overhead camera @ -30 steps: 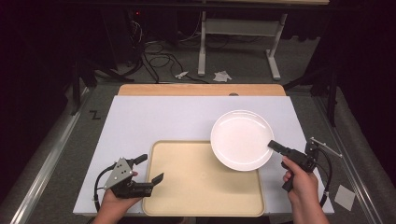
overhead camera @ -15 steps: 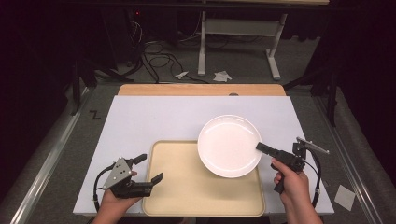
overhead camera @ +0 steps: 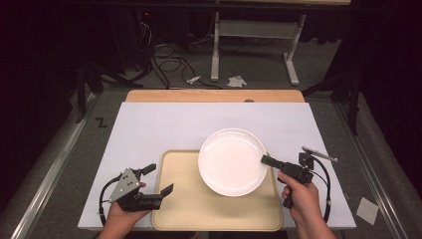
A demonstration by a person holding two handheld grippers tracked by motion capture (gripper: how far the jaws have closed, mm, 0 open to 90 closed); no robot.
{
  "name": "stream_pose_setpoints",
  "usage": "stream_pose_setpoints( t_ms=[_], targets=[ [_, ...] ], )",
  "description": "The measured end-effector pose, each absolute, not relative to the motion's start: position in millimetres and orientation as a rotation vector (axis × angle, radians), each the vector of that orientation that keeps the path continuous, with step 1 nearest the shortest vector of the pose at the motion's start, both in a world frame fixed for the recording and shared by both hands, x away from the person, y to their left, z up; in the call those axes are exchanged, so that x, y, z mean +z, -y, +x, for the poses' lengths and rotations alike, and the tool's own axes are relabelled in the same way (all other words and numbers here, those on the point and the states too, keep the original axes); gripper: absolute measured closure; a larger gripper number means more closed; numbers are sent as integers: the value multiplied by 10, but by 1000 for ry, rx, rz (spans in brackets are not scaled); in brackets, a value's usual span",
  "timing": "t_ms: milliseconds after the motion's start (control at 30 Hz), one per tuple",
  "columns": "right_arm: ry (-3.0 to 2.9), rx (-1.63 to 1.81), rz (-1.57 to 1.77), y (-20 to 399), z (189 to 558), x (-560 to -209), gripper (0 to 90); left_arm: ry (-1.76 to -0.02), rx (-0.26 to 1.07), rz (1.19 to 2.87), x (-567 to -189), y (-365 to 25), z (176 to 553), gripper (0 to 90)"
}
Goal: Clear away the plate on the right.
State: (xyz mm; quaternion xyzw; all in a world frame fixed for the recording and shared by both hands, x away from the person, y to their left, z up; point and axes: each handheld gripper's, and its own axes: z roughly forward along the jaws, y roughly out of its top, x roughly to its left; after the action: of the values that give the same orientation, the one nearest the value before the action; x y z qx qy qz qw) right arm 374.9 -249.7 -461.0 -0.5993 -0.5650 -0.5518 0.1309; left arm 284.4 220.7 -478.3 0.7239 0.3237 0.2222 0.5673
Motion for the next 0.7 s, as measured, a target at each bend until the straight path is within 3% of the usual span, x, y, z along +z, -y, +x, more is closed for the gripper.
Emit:
stream_pose_setpoints(
  t_ms=[700],
  targets=[
    [1767, -1524, -1676, 2174, 3725, -4659, 887, -760, 522, 1698, -4777, -2210, 2840, 135]
  ],
)
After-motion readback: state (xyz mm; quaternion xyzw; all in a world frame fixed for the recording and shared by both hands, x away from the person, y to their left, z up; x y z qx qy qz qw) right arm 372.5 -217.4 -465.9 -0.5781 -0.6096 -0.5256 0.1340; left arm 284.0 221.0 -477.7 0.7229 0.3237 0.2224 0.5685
